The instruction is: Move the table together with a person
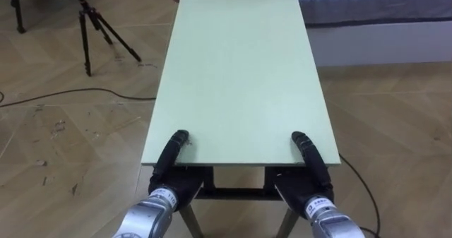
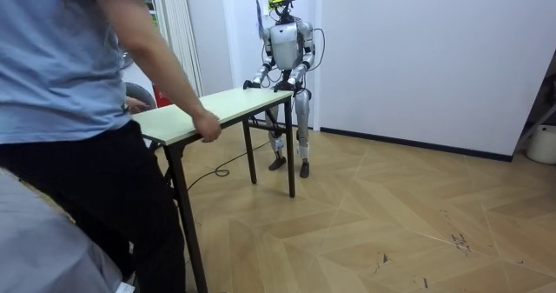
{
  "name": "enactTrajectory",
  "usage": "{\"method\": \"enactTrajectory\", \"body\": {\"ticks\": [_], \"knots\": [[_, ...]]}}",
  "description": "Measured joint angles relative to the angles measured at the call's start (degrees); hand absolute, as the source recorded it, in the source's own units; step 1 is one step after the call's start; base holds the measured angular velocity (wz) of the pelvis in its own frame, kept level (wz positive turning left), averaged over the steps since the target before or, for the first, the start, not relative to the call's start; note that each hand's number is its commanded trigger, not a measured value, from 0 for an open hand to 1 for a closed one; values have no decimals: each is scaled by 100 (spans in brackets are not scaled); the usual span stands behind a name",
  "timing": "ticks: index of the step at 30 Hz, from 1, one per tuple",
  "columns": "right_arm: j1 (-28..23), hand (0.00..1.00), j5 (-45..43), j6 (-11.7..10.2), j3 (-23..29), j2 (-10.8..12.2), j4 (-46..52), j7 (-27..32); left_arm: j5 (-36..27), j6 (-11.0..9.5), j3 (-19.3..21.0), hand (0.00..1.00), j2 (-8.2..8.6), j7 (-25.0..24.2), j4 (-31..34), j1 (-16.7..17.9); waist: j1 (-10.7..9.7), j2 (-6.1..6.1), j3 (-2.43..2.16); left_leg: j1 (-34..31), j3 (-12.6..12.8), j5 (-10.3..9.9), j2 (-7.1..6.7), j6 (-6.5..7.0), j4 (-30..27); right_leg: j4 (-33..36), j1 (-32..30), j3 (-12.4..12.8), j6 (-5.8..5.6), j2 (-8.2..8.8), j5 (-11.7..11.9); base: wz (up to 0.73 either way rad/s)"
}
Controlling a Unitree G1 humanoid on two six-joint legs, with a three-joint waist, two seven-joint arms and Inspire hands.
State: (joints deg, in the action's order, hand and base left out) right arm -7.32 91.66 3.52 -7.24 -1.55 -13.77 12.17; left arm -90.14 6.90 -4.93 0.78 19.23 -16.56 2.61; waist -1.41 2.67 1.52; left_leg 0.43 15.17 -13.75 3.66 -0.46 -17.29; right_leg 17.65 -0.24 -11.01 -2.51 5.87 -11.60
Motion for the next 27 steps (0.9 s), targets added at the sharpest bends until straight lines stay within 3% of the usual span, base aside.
{"method": "enactTrajectory", "body": {"ticks": [20, 27], "knots": [[1, 100, -77, -30, 0, 0, 0, 21, 98, -4, -1, 100, 46, -8, -7, 4, 9, 13, 3, 18, -8, 0, -1, 0, -9, 9, 18, -13, 0, 7, 0, 0], [7, 100, -233, -26, 2, 0, 0, -63, 309, -2, 0, 100, 68, -225, -32, 58, 5, 22, -4, -13, -4, -1, 0, 1, -13, 2, 2, -33, 0, 6, 0, 0]]}}
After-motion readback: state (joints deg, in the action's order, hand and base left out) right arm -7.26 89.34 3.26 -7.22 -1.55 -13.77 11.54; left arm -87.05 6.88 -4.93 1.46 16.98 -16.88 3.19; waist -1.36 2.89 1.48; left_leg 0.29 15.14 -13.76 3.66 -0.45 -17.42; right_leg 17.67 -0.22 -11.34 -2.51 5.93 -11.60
